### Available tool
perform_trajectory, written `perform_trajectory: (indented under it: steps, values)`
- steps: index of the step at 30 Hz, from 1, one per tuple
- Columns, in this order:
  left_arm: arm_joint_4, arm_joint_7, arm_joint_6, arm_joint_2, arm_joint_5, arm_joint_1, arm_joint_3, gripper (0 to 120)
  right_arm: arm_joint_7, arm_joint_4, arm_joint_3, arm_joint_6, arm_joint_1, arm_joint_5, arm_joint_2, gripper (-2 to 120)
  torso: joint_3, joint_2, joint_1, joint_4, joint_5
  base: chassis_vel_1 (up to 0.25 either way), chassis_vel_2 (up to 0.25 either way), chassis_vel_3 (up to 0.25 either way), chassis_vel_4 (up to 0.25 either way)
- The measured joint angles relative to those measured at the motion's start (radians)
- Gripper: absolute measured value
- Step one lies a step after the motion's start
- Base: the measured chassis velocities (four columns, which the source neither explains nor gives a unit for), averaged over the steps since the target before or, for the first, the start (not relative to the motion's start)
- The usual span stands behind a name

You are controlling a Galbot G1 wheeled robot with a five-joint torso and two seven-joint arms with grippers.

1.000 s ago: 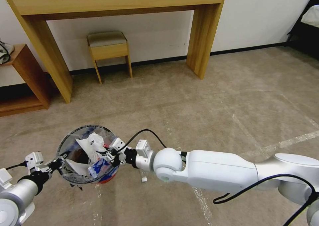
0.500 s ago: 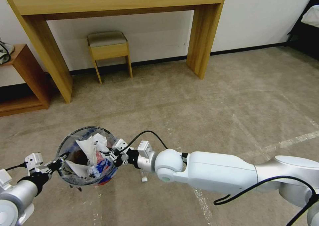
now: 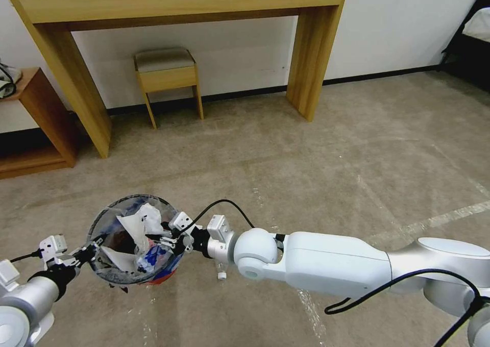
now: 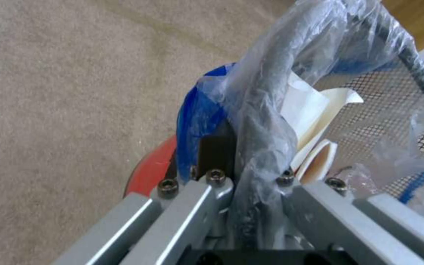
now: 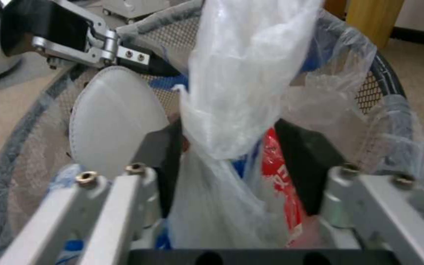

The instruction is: Pick up the trash bin and place the garbage on the floor into it.

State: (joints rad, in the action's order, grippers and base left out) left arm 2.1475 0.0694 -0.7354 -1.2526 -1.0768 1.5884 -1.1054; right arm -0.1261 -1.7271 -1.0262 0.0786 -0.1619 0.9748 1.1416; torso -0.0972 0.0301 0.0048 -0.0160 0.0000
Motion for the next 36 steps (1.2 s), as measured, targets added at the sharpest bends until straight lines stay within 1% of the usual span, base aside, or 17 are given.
perform_trajectory:
  steps: [1, 2, 4, 5, 8, 9, 10, 11, 13, 17, 27, 36]
  values:
    - [0.0, 0.0, 0.0, 0.0, 0.0, 0.0, 0.0, 1, 0.0, 0.0, 0.0, 0.0, 0.0, 0.0, 0.0, 52, 0.0, 0.0, 0.0, 0.0, 0.0, 0.0, 0.0, 0.0, 0.0]
    - [-0.001, 0.0, 0.0, 0.0, 0.001, -0.001, 0.0, 1, -0.001, 0.001, 0.0, 0.001, 0.0, 0.0, 0.0, 59, 0.0, 0.0, 0.0, 0.0, 0.0, 0.0, 0.0, 0.0, 0.0]
    - [-0.003, 0.0, 0.0, -0.002, 0.002, -0.003, 0.001, 1, -0.002, 0.001, 0.0, 0.001, 0.001, 0.001, 0.001, 65, 0.0, 0.0, 0.0, 0.0, 0.0, 0.0, 0.0, 0.0, 0.0]
    - [-0.003, 0.0, 0.0, -0.002, 0.002, -0.003, 0.001, 1, -0.002, 0.001, 0.0, 0.001, 0.001, 0.001, 0.001, 65, 0.0, 0.0, 0.0, 0.0, 0.0, 0.0, 0.0, 0.0, 0.0]
    - [-0.011, -0.001, 0.0, -0.005, 0.006, -0.008, 0.005, 1, -0.004, -0.003, 0.001, 0.003, 0.003, 0.002, 0.001, 82, 0.0, 0.0, 0.0, 0.0, 0.0, 0.0, 0.0, 0.0, 0.0]
    - [-0.011, -0.001, 0.0, -0.005, 0.006, -0.008, 0.005, 1, -0.004, -0.003, 0.001, 0.003, 0.003, 0.002, 0.001, 82, 0.0, 0.0, 0.0, 0.0, 0.0, 0.0, 0.0, 0.0, 0.0]
    - [-0.014, -0.001, 0.0, -0.006, 0.009, -0.008, 0.006, 1, -0.005, -0.005, 0.001, 0.003, 0.005, 0.002, -0.001, 89, 0.0, 0.0, 0.0, 0.0, 0.0, 0.0, 0.0, 0.0, 0.0]
    - [-0.014, -0.001, 0.0, -0.006, 0.009, -0.008, 0.006, 1, -0.005, -0.005, 0.001, 0.003, 0.005, 0.002, -0.001, 89, 0.0, 0.0, 0.0, 0.0, 0.0, 0.0, 0.0, 0.0, 0.0]
    - [-0.017, -0.003, 0.0, -0.009, 0.017, -0.006, 0.009, 1, -0.008, -0.011, 0.006, 0.004, 0.006, 0.003, -0.001, 98, 0.0, 0.0, 0.0, 0.0, 0.0, 0.0, 0.0, 0.0, 0.0]
    - [-0.018, -0.003, 0.0, -0.011, 0.019, -0.006, 0.011, 1, -0.022, -0.044, 0.023, 0.014, 0.01, 0.015, -0.003, 100, 0.0, 0.0, 0.0, 0.0, 0.0, 0.0, 0.0, 0.0, 0.0]
    - [-0.018, -0.003, 0.0, -0.012, 0.02, -0.005, 0.009, 1, -0.04, -0.095, 0.048, 0.032, 0.036, 0.037, -0.005, 100, 0.0, 0.0, 0.0, 0.0, 0.0, 0.0, 0.0, 0.0, 0.0]
    - [-0.016, -0.003, 0.0, -0.008, 0.02, 0.003, -0.002, 1, -0.048, -0.14, 0.103, 0.047, 0.049, 0.054, -0.05, 100, 0.0, 0.0, 0.0, -0.0001, 0.0, 0.0, 0.0, 0.0, 0.0]
